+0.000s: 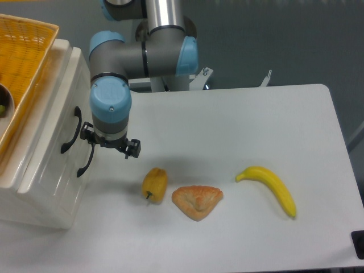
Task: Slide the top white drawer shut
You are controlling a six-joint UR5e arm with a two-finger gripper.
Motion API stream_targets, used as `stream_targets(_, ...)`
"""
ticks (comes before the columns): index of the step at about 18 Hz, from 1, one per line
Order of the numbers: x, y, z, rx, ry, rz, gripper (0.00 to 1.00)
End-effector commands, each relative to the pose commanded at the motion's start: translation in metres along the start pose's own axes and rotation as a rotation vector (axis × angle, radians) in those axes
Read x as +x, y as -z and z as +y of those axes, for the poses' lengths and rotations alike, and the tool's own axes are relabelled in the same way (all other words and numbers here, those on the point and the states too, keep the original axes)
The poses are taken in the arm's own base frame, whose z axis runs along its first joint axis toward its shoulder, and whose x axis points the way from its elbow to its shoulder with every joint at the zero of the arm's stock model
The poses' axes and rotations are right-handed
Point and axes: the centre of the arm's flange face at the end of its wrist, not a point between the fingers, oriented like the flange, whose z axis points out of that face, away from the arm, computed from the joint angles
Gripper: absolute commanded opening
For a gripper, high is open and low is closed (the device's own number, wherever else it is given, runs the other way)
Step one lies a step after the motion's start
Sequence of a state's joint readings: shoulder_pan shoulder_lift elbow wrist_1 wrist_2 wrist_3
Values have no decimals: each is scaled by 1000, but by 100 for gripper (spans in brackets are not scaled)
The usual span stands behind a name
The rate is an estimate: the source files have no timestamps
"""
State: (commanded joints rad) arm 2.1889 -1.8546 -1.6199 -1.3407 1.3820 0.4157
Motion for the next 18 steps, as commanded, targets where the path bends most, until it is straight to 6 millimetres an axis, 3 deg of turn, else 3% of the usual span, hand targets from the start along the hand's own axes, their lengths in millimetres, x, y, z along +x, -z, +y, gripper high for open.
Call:
stream_targets(4,-47,16,11,6,0,-48,100)
stream_targets(8,-108,49,37,44,1,-99,100)
stream_targets(15,-205,73,87,5,-61,-170,100)
stream_targets(18,-246,93,111,24,-91,-187,100)
